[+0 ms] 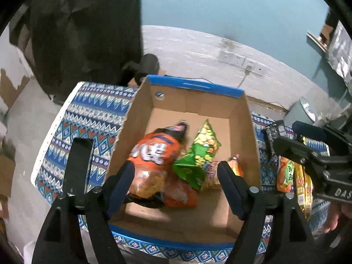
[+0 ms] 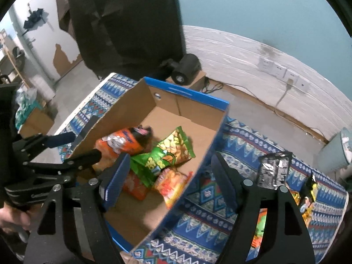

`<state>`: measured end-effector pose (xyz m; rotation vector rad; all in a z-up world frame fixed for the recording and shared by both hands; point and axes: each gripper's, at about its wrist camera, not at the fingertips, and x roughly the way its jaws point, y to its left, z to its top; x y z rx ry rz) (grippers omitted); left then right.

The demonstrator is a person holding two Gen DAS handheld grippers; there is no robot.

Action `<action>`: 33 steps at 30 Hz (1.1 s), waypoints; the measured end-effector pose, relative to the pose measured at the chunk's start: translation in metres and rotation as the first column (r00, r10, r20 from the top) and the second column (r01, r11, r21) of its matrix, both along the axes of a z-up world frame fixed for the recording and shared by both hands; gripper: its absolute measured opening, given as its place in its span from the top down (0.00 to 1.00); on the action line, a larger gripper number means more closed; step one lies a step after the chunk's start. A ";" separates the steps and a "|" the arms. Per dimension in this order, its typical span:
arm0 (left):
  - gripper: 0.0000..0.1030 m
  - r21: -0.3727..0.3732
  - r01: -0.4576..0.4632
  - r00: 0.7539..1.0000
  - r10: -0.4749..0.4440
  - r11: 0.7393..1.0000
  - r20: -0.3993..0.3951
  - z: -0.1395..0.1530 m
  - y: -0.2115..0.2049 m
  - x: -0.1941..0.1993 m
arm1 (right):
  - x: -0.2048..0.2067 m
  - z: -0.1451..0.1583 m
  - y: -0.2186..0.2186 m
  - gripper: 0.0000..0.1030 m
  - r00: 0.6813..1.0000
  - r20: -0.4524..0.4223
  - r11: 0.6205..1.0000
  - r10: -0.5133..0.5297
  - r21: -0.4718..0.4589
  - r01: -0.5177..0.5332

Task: Organize snacks
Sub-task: 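Open both tools to drop the orange and green bags into the box, then move both tools back over the remaining snacks on the tablecloth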

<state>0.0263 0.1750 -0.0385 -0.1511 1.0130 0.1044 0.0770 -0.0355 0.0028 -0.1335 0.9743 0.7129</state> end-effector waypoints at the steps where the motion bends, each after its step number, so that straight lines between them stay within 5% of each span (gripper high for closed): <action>1: 0.23 0.010 0.009 1.000 -0.009 1.000 0.000 0.001 -0.004 0.000 | 0.001 0.000 -0.005 0.25 1.000 0.001 1.000 -0.010 -0.001 0.010; 20: 0.22 0.025 0.163 0.987 -0.163 0.986 -0.006 0.006 -0.084 0.008 | 0.005 -0.007 -0.110 0.24 0.987 -0.006 0.987 -0.161 -0.028 0.160; 33: 0.22 0.051 0.291 0.956 -0.288 0.955 -0.057 -0.003 -0.159 0.016 | 0.005 -0.022 -0.191 0.24 0.959 -0.037 0.960 -0.280 -0.028 0.279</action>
